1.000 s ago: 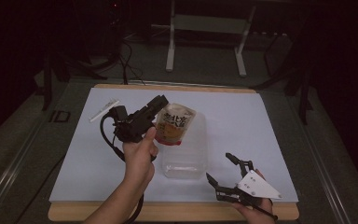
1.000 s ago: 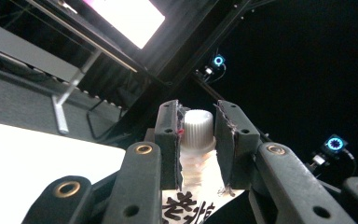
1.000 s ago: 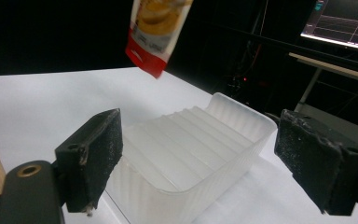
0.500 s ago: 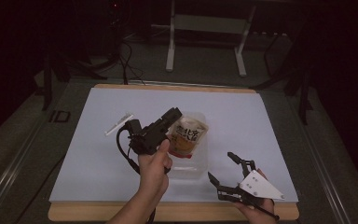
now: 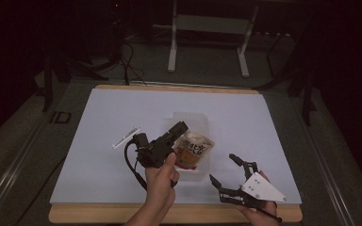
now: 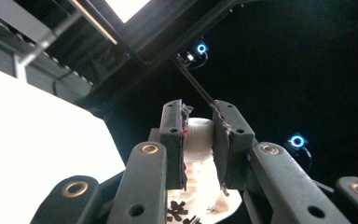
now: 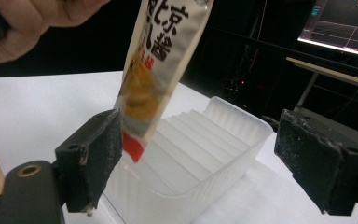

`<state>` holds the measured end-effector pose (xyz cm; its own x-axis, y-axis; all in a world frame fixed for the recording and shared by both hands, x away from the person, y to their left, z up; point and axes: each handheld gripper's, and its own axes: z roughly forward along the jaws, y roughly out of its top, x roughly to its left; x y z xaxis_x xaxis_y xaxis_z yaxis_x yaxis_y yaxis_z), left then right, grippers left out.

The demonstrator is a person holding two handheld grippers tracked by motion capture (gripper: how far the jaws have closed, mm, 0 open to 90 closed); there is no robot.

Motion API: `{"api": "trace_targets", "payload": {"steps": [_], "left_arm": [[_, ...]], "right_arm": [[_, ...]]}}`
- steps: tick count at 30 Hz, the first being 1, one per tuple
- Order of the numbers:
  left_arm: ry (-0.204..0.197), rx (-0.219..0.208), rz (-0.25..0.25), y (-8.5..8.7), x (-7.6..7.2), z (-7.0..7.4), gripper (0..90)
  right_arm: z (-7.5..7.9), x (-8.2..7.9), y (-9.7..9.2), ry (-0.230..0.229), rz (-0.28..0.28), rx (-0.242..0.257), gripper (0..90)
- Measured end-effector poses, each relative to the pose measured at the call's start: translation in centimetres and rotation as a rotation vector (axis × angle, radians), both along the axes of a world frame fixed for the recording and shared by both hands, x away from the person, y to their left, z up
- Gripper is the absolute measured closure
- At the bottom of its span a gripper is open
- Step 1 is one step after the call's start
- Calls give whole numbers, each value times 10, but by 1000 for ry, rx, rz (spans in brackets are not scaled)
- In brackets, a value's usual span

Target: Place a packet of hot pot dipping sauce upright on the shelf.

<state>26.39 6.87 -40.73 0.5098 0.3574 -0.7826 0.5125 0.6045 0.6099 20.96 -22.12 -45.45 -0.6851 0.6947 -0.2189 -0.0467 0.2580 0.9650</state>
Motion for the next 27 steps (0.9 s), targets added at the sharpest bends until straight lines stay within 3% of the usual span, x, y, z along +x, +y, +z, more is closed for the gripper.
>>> {"api": "trace_targets", "payload": {"steps": [5,6,14,18,24,27], "left_arm": [[28,1,-11,-1,0,-7,760],[49,15,-14,-2,-4,-18,760],[120,15,-20,2,-13,-45,758],[155,43,-21,5,-13,-62,757],[140,24,-35,16,-15,-69,747],[123,38,-33,19,-16,-69,721]], "right_arm": [[0,0,0,2,2,-2,152],[-1,0,1,4,3,-3,152],[-2,0,2,7,4,-7,152],[-2,0,2,7,3,-10,152],[-3,1,2,10,3,-14,152],[-3,1,3,9,5,-15,152]]}}
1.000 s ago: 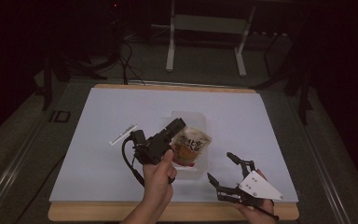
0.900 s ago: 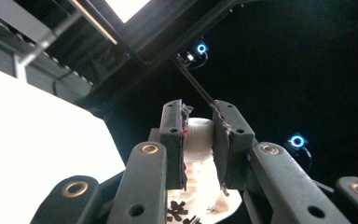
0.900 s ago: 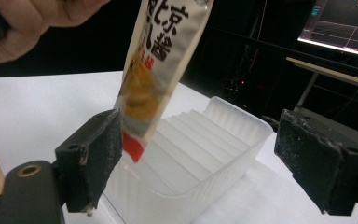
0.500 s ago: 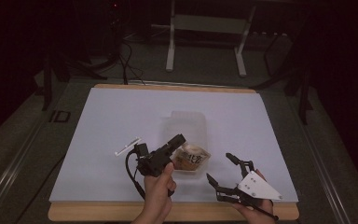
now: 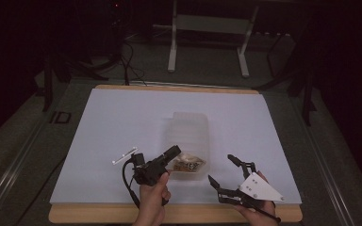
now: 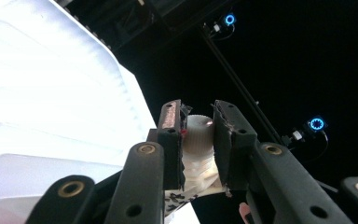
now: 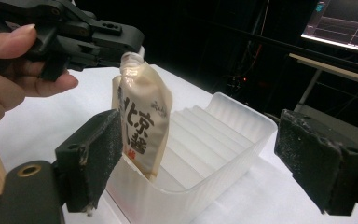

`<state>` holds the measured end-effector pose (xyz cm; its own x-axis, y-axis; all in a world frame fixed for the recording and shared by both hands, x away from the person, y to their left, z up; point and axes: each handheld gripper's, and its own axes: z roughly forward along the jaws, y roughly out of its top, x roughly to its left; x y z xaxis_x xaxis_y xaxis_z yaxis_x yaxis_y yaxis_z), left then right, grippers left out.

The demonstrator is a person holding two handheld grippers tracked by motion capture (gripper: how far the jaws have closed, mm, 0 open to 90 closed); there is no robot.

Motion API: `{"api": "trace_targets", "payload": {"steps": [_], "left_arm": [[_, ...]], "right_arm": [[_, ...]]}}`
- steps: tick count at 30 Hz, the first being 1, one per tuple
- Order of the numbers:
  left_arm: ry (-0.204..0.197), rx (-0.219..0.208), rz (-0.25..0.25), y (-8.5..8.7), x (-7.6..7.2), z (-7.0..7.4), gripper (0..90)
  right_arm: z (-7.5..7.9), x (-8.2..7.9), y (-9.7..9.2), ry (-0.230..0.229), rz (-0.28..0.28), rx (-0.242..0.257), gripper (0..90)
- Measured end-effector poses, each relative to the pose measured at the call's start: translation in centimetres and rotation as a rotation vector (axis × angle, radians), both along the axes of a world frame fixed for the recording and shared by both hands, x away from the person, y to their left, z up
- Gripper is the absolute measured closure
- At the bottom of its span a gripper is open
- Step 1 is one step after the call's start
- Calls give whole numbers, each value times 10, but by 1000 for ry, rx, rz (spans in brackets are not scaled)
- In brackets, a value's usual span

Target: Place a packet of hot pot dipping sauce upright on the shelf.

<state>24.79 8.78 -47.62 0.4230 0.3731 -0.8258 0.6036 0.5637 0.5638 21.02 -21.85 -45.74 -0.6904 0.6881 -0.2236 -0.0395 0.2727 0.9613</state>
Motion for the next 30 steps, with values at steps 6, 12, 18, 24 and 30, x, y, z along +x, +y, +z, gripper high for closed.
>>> {"api": "trace_targets", "payload": {"steps": [6,12,18,24,30], "left_arm": [[16,-7,-26,9,-2,-7,610],[-30,67,5,16,-6,-3,563],[-96,191,37,21,-7,12,483],[-149,282,20,26,6,35,449],[-213,396,15,31,27,51,428]], "right_arm": [[0,0,0,1,-2,0,152],[0,0,0,4,-2,-3,152],[-1,0,0,7,-2,-3,152],[-1,0,0,6,-1,-3,152],[0,0,0,4,-3,1,152]]}}
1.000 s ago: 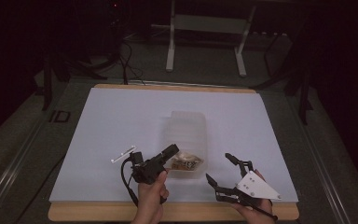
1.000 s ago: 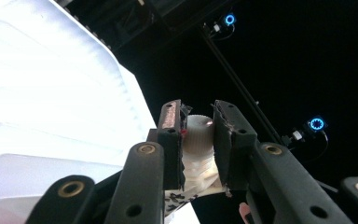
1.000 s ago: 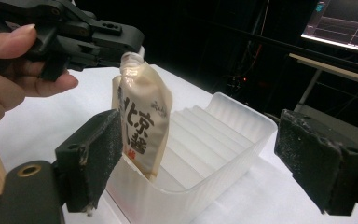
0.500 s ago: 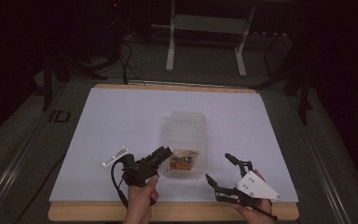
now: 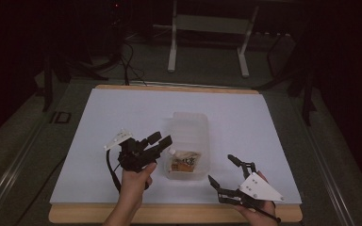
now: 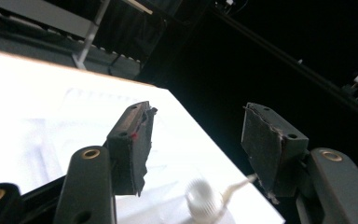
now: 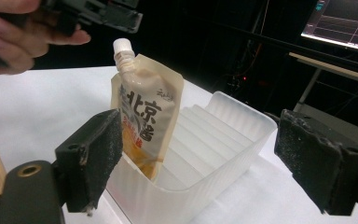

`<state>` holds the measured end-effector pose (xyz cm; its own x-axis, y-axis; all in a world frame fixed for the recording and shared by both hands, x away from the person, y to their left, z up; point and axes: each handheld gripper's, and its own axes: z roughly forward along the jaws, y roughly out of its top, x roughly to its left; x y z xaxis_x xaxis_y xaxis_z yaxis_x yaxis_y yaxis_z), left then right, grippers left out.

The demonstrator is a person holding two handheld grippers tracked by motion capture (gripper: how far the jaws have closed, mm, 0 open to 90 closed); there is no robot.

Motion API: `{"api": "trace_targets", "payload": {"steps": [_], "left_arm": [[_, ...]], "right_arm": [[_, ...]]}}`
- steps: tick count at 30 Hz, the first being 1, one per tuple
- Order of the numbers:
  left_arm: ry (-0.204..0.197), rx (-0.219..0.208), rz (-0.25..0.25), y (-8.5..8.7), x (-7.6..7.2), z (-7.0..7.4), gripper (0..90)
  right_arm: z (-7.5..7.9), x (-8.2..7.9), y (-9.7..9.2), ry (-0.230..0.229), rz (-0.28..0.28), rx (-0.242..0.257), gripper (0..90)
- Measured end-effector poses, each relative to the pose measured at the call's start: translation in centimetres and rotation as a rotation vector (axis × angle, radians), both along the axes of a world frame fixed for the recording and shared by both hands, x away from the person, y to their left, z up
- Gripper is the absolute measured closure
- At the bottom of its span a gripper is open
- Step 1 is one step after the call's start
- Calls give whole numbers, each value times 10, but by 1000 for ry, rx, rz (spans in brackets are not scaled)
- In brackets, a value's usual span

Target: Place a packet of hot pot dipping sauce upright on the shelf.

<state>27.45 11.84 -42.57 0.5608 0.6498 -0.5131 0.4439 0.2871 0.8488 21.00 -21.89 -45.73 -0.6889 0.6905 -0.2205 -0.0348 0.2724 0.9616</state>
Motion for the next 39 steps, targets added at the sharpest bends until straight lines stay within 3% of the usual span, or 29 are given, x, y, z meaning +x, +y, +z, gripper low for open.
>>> {"api": "trace_targets", "payload": {"steps": [6,7,9,11,15,21,24,30,31,39], "left_arm": [[-71,64,-21,7,14,14,380],[-87,83,-27,7,15,16,353],[-103,67,-42,9,18,21,275],[-114,79,-68,11,20,25,213],[-135,166,-91,11,19,34,180],[-137,266,-99,17,13,40,149],[-136,267,-94,24,10,43,80],[-144,292,-78,33,-1,44,80],[-139,312,-73,34,-5,42,80],[-134,357,-101,42,-25,33,80]], "right_arm": [[0,0,0,0,0,-2,152],[0,0,0,1,1,-2,152],[0,0,0,3,1,-4,152],[0,0,0,5,0,-4,152],[0,0,0,5,1,-7,152],[-1,0,1,5,3,-11,152],[-1,0,1,4,6,-15,152],[-2,0,2,7,5,-20,152],[-2,0,2,6,6,-19,152],[-2,1,2,6,4,-17,152]]}}
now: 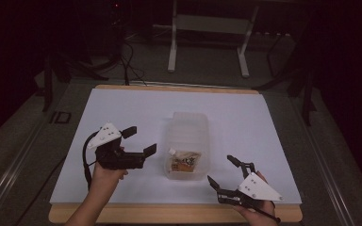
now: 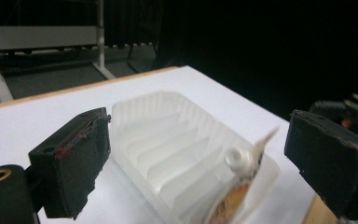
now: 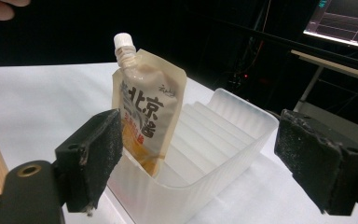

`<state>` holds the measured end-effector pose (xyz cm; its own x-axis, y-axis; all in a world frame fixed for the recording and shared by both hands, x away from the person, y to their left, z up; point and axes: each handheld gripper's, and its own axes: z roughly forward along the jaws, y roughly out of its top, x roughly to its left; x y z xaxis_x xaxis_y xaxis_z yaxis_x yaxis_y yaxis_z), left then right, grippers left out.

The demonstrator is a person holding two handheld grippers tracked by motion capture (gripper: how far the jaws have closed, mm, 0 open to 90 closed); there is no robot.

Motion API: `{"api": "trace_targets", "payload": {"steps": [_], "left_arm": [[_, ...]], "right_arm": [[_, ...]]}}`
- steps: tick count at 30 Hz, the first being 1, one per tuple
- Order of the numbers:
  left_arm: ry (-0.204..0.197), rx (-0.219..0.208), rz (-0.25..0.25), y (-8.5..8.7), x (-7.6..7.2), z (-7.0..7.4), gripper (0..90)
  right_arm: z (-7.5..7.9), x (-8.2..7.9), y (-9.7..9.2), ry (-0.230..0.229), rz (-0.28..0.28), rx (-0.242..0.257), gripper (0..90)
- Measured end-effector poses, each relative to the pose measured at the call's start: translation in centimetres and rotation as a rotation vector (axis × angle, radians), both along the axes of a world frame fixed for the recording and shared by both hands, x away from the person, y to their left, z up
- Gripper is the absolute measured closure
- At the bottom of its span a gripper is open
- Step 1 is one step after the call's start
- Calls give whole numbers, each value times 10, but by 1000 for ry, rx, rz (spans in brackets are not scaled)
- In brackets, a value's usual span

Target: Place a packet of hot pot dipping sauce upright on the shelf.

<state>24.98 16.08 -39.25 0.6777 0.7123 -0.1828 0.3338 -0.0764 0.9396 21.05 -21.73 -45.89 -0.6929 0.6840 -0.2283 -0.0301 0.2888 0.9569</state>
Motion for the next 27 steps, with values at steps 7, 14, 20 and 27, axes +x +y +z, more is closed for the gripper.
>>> {"api": "trace_targets", "payload": {"steps": [7,14,20,27], "left_arm": [[-24,45,5,5,-17,-5,80],[-26,57,8,5,-37,-11,66],[-17,65,41,13,-53,-26,38],[8,28,86,25,-62,-42,38]], "right_arm": [[0,-1,1,-1,1,-3,152],[0,-1,1,0,1,-6,152],[-1,0,2,-1,4,-10,152],[-2,0,3,3,3,-13,152]]}}
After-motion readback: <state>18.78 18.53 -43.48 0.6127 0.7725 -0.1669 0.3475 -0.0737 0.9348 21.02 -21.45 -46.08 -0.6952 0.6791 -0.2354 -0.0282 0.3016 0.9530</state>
